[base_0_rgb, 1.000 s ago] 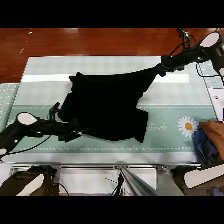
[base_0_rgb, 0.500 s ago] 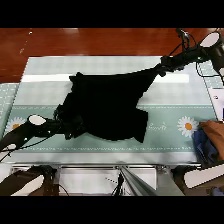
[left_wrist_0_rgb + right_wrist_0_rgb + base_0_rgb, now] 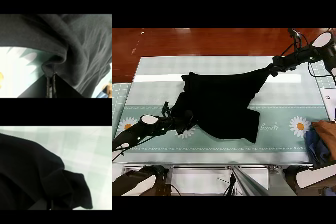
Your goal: Fold the shirts.
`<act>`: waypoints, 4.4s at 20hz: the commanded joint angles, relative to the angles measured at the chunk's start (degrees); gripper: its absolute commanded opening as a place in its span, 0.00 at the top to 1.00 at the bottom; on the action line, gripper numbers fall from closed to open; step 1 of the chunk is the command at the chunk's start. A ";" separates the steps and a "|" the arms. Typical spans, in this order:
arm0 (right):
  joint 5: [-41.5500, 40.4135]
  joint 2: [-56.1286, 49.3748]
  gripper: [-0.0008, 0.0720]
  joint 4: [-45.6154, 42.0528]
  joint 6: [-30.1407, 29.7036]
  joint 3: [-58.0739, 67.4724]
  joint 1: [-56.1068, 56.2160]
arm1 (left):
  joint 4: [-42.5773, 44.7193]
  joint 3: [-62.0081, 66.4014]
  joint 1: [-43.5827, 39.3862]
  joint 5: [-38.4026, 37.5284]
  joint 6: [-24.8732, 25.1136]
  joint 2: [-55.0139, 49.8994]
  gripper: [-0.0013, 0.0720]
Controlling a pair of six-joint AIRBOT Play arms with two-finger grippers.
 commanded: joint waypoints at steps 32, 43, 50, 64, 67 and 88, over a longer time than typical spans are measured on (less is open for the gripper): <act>7.61 61.48 0.95 -25.77 11.50 0.07 -8.59 | 19.82 82.64 41.51 -56.61 -3.32 34.84 0.94; 16.09 33.79 0.95 -21.38 6.99 -6.05 -2.10 | 21.70 39.58 40.63 -51.28 -2.62 30.80 0.94; -2.69 15.15 0.95 -13.42 7.26 -6.03 -1.64 | 11.43 36.26 28.72 -28.92 7.74 10.91 0.94; -19.32 -2.08 0.95 -8.15 10.67 -6.05 -1.68 | 9.05 36.26 18.12 -7.87 22.82 -15.91 0.94; -16.65 -1.07 0.73 -8.02 10.64 -5.99 -2.23 | 9.09 37.64 19.89 -11.19 22.82 -15.45 0.83; 10.86 12.92 0.38 -1.81 -1.01 -18.40 -18.36 | 23.21 23.28 34.07 -36.17 12.98 -11.87 0.08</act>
